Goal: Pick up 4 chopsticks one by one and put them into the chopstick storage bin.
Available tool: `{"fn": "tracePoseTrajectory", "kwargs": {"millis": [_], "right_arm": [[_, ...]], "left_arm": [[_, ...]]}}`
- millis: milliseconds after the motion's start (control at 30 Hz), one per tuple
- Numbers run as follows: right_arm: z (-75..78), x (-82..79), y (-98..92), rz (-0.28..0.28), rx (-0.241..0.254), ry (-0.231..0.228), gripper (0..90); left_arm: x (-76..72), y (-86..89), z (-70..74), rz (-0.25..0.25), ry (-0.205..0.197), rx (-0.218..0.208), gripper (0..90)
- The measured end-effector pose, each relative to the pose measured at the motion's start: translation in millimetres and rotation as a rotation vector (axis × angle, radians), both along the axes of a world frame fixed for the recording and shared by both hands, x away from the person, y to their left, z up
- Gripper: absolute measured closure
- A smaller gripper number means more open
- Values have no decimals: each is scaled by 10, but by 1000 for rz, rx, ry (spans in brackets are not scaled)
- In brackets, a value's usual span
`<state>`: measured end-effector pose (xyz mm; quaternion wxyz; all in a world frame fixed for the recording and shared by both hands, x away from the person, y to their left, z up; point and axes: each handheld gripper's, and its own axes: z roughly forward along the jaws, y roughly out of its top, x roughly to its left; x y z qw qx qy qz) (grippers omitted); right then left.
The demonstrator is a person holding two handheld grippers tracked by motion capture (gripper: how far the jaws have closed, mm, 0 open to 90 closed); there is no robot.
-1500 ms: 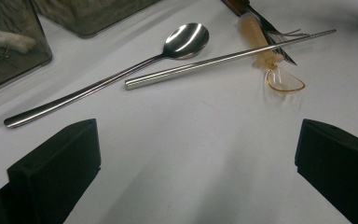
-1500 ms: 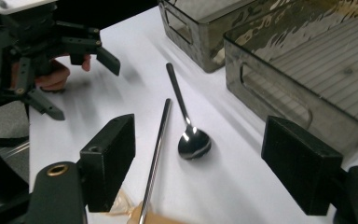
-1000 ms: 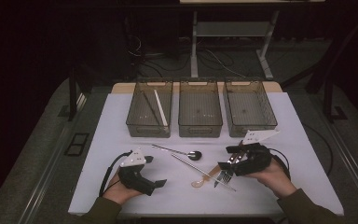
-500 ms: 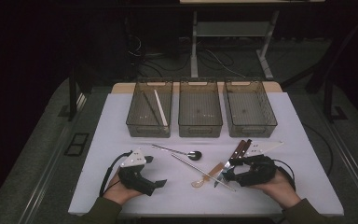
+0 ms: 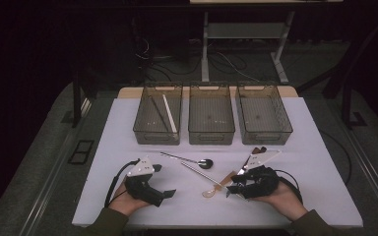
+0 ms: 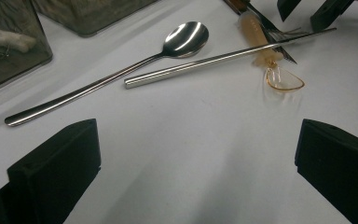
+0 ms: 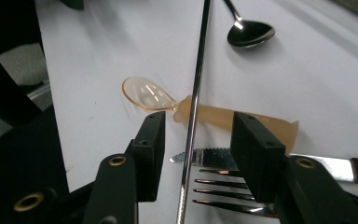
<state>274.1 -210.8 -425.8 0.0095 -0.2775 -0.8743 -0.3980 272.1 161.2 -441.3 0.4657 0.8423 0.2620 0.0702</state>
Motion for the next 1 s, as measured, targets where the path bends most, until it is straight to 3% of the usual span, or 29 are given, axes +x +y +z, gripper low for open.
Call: {"fn": "tracePoseTrajectory", "kwargs": {"millis": [467,1000], "right_arm": [[-127,16,127,41,-85,14,675],[-148,-5,217,50,-124,-6,767]], "left_arm": [[2,-9,-1,-3,2,8,0],[0,-9,2,-3,0,9,0]]}}
